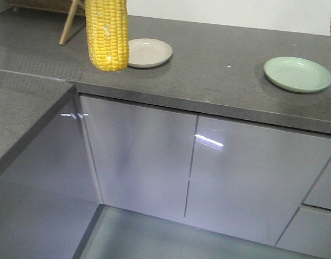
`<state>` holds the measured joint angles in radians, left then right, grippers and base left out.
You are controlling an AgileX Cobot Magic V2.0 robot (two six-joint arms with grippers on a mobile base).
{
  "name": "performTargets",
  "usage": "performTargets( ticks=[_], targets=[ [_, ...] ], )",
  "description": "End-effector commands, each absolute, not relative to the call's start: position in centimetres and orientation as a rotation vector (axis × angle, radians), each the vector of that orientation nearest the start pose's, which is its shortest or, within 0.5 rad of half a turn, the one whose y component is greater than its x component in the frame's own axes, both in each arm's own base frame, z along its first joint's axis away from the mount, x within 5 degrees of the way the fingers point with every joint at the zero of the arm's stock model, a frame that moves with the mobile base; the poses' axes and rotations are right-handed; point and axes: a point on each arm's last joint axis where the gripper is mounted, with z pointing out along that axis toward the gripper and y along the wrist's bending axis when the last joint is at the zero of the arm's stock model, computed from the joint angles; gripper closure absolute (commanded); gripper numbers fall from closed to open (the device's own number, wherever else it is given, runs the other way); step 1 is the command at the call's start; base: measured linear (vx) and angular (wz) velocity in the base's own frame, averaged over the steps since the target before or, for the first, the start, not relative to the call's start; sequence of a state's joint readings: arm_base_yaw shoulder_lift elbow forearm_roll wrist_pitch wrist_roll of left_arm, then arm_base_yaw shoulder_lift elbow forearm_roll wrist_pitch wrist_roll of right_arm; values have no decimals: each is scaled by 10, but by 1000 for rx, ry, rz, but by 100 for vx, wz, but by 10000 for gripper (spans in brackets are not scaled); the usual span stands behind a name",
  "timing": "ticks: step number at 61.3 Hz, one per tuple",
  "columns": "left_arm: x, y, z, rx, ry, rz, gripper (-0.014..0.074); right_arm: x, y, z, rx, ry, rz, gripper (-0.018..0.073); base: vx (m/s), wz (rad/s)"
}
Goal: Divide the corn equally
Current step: 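Drive the base toward the counter with the stove and two plates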
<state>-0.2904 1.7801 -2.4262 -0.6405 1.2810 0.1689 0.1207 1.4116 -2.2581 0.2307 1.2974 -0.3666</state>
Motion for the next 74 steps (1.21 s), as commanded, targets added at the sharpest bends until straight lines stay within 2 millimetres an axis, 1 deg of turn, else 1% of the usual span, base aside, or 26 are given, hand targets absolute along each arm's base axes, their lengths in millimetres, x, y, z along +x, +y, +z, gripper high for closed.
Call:
performTargets(
  ticks=[1, 43, 74],
  targets=[
    [283, -141, 564, 631, 1853, -863, 603, 195, 43, 600, -539, 1790, 82, 564, -4, -34],
    [283, -141, 564, 631, 1853, -863, 603, 195, 43, 600, -539, 1790, 82, 564, -4, -32],
    [283, -141, 564, 631, 1853, -863, 603, 195, 43, 600, -539, 1790, 82, 564, 0, -9]
  ],
)
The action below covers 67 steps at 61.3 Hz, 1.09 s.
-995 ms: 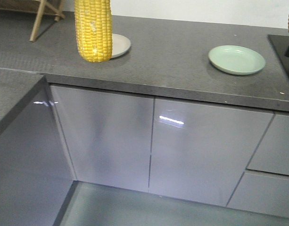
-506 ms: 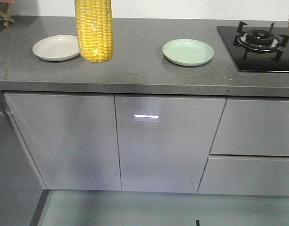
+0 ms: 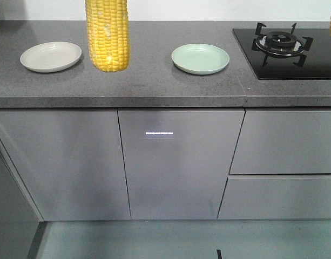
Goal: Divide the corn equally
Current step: 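Drive the base toward the counter with the stove and two plates, then drive the base closer to the empty cream and green plates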
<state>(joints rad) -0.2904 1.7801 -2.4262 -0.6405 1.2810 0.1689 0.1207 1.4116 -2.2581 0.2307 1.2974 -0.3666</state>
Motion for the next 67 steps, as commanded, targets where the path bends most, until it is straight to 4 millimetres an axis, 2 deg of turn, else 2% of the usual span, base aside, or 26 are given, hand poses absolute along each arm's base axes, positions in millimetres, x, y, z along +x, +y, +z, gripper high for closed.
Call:
performTargets(
  ticks=[1, 67],
  targets=[
    [283, -141, 564, 631, 1853, -863, 603, 195, 43, 600, -539, 1790, 82, 564, 0, -1],
    [283, -141, 564, 631, 1853, -863, 603, 195, 43, 600, -539, 1790, 82, 564, 3, -2]
  ],
)
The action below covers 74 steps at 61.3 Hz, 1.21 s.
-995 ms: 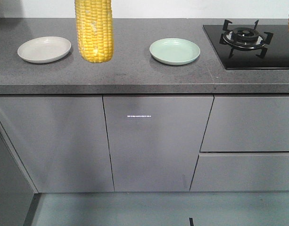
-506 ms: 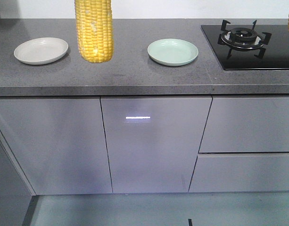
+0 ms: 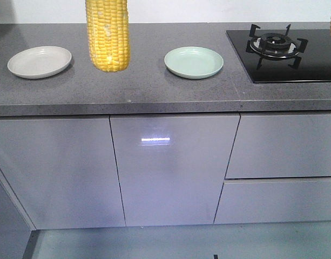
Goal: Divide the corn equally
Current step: 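Drive the base closer to the empty cream and green plates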
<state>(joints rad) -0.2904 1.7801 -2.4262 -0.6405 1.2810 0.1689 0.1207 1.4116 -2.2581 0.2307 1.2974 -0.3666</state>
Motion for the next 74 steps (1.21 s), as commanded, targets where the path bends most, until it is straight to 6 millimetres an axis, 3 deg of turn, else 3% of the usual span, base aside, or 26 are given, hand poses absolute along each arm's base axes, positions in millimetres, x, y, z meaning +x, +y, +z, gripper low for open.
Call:
performTargets(
  ticks=[1, 74],
  targets=[
    [283, -141, 564, 631, 1853, -863, 603, 195, 43, 600, -539, 1790, 82, 564, 6, -4],
    [283, -141, 564, 632, 1853, -863, 603, 195, 43, 600, -539, 1790, 82, 564, 9, -1]
  ],
)
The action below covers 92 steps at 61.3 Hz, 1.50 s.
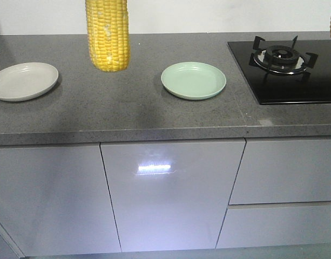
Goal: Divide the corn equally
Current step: 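Drive the base closer to the empty cream and green plates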
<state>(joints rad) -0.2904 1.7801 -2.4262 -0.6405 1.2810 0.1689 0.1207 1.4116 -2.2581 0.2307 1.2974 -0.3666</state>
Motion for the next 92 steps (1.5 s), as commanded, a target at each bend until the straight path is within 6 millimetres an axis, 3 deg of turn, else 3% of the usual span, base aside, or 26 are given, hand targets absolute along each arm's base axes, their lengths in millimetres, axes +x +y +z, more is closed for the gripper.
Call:
performTargets(
  ticks=[1, 92],
  targets=[
    [283, -141, 564, 632, 1853, -863, 603, 195, 43, 600, -539, 1790, 82, 564, 10, 4],
    [283, -141, 564, 632, 1853, -863, 603, 195, 43, 600, -539, 1790, 82, 564, 9, 5]
  ],
)
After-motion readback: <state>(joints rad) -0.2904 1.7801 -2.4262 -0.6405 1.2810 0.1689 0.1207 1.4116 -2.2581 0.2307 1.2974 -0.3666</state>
